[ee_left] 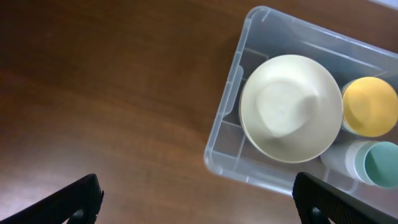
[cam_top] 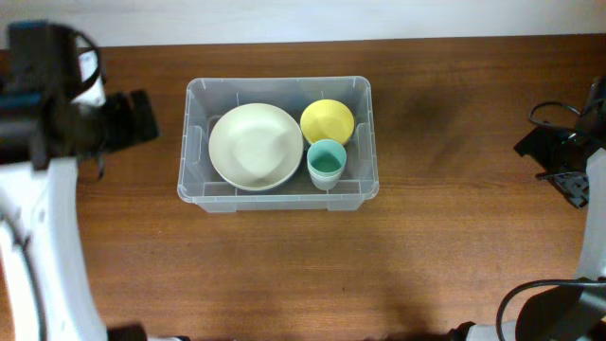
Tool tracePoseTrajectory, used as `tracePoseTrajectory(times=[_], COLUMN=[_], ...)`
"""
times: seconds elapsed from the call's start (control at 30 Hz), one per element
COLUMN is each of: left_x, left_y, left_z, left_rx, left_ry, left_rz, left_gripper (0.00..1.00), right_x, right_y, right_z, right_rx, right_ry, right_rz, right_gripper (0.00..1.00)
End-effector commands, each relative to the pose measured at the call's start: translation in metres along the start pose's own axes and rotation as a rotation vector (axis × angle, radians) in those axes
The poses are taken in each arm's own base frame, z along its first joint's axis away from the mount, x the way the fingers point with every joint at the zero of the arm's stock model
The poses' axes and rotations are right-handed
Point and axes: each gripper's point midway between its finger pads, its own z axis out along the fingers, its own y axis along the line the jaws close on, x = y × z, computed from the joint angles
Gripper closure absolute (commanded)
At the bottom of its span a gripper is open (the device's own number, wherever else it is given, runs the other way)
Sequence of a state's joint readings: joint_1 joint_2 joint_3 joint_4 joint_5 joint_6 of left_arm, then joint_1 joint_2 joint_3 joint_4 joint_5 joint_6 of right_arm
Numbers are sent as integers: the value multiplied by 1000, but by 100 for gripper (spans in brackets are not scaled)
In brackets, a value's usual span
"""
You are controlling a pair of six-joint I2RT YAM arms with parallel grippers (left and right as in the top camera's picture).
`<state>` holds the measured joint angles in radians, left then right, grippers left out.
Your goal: Pack container
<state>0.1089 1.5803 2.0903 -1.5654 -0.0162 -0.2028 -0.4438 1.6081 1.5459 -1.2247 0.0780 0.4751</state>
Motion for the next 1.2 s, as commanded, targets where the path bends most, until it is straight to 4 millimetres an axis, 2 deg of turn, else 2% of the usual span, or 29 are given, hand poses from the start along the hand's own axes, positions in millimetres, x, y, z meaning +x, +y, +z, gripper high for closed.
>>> tracePoseTrajectory(times=[0.0, 0.1, 0.2, 0.3, 0.47, 0.6, 0.83, 0.87, 1.0, 1.17], left_x=[30, 60, 90, 119, 144, 156, 174, 174, 154, 143], left_y=[9, -2, -10, -8, -3, -1, 10, 11, 3, -19], left_z=[-33, -37, -28, -15, 7, 23, 33, 33, 34, 40], left_rx=[13, 127, 224, 258, 283, 266, 200, 189, 191, 289], left_ry=[-90, -178, -233, -253, -274, -220, -146, -154, -270, -355], left_rz=[-18, -7, 2, -67, -175, -180, -173, -140, 201, 381], left_gripper=[0, 0, 0, 0, 0, 0, 0, 0, 0, 0], right_x=[1, 1, 1, 1, 1, 1, 1, 1, 1, 1], right_y=[-1, -1, -1, -1, -1, -1, -1, -1, -1, -1], right_z=[3, 3, 3, 3, 3, 3, 3, 3, 3, 3], right_rx=[5, 5, 5, 5, 5, 5, 5, 5, 5, 5], right_ry=[5, 5, 5, 5, 5, 5, 5, 5, 5, 5], right_rz=[5, 5, 5, 5, 5, 5, 5, 5, 5, 5], right_gripper=[1, 1, 1, 1, 1, 1, 1, 1, 1, 1])
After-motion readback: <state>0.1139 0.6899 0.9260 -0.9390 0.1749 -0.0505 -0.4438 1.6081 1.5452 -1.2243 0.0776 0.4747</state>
